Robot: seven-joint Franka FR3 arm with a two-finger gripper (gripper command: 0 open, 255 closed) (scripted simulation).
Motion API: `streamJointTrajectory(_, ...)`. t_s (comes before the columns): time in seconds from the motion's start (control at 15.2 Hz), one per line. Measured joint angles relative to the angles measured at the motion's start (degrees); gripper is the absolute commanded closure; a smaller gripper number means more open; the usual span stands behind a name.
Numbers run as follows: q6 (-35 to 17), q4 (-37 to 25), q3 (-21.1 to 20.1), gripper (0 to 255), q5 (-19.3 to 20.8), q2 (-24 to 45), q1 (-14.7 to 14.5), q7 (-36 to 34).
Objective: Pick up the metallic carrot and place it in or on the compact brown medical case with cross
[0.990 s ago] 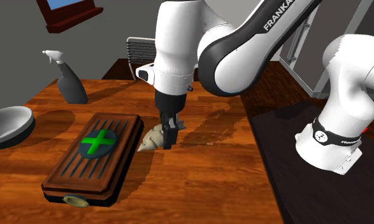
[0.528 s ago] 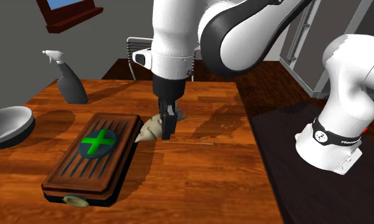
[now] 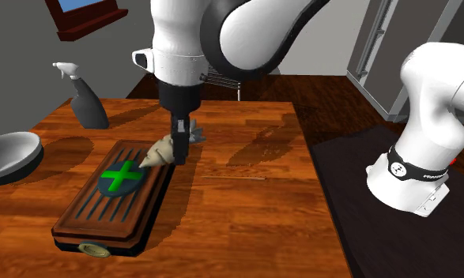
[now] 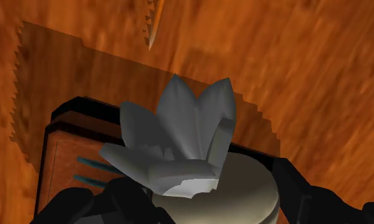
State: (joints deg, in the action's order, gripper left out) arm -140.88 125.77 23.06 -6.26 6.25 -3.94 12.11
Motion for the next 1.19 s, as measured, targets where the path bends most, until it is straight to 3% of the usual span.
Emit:
streamJointTrajectory(0.33, 4.25, -14.51, -0.97, 255, -5.6, 11.38, 2.69, 4.03)
streamJointTrajectory(0.66, 10.11, -29.87, -2.14, 255, -8.74, 21.56, 6.35, 5.92)
streamJointTrajectory(0.86, 10.04, -32.7, -2.73, 255, -9.71, 24.6, 7.33, 6.5)
streamJointTrajectory(1.19, 7.24, -31.9, -3.42, 255, -10.73, 26.7, 7.72, 7.2)
